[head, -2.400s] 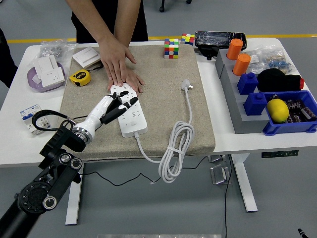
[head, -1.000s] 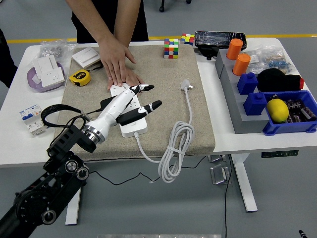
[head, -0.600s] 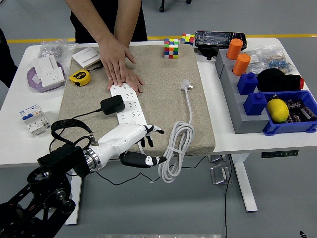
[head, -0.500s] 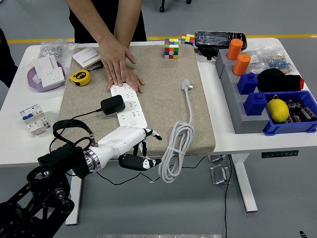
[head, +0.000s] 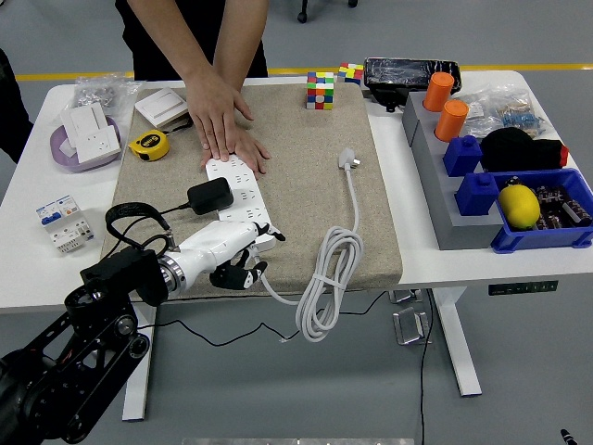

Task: Pick up the plug,place it near the board,insert it into the board,press the button

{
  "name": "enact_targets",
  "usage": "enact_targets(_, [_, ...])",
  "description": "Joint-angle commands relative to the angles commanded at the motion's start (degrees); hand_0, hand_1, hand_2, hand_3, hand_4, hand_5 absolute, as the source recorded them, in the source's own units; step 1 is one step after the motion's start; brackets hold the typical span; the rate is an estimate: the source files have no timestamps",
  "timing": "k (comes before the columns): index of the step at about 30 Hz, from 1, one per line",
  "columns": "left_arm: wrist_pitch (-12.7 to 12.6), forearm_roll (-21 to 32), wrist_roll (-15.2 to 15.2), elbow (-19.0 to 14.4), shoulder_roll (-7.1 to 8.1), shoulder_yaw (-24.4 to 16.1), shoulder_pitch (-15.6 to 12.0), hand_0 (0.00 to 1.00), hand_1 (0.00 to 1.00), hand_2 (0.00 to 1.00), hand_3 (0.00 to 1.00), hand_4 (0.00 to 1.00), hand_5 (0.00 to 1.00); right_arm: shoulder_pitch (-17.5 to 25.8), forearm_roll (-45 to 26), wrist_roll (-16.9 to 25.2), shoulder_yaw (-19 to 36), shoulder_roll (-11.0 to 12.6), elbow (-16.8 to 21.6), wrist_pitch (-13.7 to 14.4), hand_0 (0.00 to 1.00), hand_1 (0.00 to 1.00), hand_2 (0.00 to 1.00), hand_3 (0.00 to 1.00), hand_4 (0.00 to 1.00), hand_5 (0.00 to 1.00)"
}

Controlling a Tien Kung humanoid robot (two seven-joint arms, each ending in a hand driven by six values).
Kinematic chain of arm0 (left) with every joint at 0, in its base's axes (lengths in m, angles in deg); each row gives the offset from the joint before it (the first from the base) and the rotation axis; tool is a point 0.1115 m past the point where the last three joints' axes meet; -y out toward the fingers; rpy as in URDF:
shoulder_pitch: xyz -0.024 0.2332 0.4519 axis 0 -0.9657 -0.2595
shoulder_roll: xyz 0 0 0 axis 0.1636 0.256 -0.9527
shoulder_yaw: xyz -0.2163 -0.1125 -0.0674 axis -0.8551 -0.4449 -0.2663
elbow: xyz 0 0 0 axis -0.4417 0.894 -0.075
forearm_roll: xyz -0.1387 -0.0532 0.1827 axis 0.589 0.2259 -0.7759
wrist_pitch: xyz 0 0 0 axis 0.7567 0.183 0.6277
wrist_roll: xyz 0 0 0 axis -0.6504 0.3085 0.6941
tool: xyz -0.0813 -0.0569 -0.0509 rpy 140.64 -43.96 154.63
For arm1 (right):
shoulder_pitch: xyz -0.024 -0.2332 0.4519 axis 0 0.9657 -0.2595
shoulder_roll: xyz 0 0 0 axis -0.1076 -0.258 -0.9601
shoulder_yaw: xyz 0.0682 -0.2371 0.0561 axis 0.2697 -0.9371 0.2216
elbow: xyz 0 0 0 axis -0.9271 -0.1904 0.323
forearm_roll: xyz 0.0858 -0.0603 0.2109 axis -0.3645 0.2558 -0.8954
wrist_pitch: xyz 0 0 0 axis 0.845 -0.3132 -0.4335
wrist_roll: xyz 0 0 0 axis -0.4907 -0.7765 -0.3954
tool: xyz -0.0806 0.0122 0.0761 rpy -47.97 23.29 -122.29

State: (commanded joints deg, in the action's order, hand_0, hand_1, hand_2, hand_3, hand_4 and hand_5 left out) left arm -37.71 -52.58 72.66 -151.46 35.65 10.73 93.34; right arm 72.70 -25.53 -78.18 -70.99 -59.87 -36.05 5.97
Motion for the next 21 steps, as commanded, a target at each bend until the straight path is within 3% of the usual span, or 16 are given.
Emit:
enact_targets(7, [-1.7,0.0,-1.1,4.6,-0.26,-2.1,1.9,0.180,0.029,0.142,0.820,0.553,0.002,0.0,-0.1,0.0,-0.1,0.0,0.0,0.0,0.819,0.750,0.746,0.772,0.998,0.998])
enact_targets(21, [-2.8,0.0,-2.0,8.9,-0.30,-3.0,3.4,0.179,0.028,0.141,0.798,0.562,0.002,-0.1,-0.2,0.0,-0.1,0.1,0.0,0.0,0.818,0.749,0.746,0.773,0.998,0.998])
